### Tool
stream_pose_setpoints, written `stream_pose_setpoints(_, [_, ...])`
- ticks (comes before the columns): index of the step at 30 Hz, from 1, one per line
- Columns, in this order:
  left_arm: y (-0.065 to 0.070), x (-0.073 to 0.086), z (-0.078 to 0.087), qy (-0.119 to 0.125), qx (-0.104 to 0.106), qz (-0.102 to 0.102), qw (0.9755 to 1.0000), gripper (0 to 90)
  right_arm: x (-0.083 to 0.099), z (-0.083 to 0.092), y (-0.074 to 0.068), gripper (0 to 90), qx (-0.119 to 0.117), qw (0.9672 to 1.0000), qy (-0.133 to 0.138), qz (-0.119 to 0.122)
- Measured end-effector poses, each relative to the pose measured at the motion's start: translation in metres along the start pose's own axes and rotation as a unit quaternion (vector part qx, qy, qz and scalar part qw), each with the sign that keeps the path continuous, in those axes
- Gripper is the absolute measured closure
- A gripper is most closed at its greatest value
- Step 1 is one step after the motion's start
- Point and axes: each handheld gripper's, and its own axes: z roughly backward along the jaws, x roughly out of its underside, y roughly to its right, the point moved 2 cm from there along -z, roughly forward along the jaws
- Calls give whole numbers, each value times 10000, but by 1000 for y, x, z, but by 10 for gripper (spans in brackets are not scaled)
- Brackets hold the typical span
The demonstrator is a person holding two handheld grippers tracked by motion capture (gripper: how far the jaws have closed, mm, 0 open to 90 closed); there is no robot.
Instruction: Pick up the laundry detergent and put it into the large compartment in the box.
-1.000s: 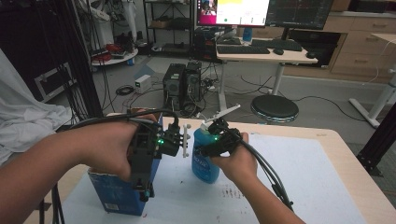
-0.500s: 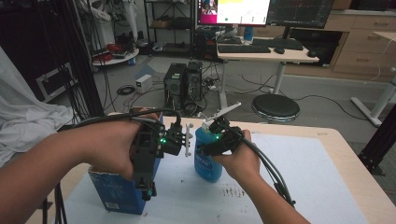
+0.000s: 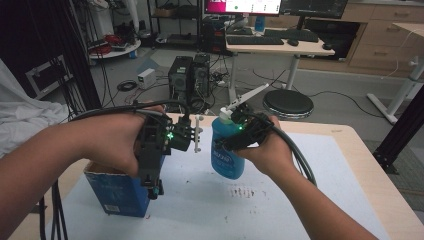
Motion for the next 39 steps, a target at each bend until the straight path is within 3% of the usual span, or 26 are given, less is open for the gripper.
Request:
stream_pose_setpoints(5, [-2, -1, -2, -49, 24, 8, 10000, 21, 10, 20, 6, 444, -286, 9995, 5, 125])
stream_pose_setpoints(8, [-5, -2, -2, -68, 26, -10, 10000, 21, 16, 30, 7, 443, -421, 9986, -25, 324])
stream_pose_setpoints(14, [-9, -5, -3, -93, 16, 62, 9999, 21, 27, 45, 3, 444, -830, 9940, -19, 708])
stream_pose_setpoints(26, [-14, -11, -3, -138, 52, 61, 9999, 21, 42, 53, -15, 443, -1632, 9772, 311, 1321])
stream_pose_setpoints(27, [-14, -11, -3, -138, 52, 61, 9999, 20, 42, 53, -15, 443, -1632, 9772, 311, 1321])
stream_pose_setpoints(29, [-15, -12, -3, -149, 56, 64, 9999, 21, 48, 51, -19, 442, -1789, 9727, 366, 1434])
stream_pose_setpoints(32, [-16, -13, -4, -145, 54, 77, 9999, 21, 53, 46, -23, 442, -1941, 9685, 348, 1524])
stream_pose_setpoints(39, [-17, -12, -5, -113, 71, 83, 9999, 21, 65, 35, -31, 442, -2158, 9624, 297, 1620])
